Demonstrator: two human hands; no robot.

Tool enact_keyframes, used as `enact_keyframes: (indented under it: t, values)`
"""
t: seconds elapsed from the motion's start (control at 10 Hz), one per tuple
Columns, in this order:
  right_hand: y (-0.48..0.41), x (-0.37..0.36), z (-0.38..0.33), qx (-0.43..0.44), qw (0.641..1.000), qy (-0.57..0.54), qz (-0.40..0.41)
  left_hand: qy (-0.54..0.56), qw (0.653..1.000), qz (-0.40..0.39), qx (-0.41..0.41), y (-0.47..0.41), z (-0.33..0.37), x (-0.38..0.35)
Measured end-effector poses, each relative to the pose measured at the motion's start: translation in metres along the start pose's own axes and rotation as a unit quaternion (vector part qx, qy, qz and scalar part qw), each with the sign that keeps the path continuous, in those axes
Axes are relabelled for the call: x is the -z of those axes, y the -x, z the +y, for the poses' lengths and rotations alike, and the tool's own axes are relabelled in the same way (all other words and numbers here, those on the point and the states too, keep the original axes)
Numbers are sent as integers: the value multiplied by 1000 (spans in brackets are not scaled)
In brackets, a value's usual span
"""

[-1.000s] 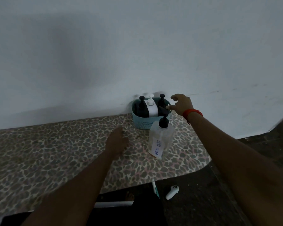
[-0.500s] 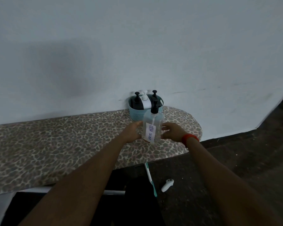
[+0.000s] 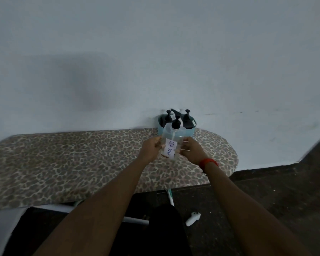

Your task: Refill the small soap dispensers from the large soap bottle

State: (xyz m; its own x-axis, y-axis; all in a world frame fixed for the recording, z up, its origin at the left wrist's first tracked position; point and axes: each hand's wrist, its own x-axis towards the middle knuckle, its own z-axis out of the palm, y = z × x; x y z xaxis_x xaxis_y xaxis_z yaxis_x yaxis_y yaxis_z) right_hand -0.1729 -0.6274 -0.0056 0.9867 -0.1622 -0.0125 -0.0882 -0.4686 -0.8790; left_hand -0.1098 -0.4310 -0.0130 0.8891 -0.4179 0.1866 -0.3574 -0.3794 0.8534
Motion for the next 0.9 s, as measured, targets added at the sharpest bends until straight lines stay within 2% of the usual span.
enact_keyframes:
  t: [0.3, 0.6, 0.7, 0.9]
  values:
    - [-87, -97, -85, 97, 994, -1, -46, 10, 989, 142, 29, -15, -45, 112]
    - [-170, -175, -79, 104, 992, 0, -69, -44, 986, 152, 58, -65, -120, 151]
    - [-183, -190, -71, 112, 991, 27, -68, -44, 984, 158, 73, -67, -130, 151]
    - [-189, -193, -66, 110, 990, -17, -87, -53, 984, 158, 69, -70, -134, 147]
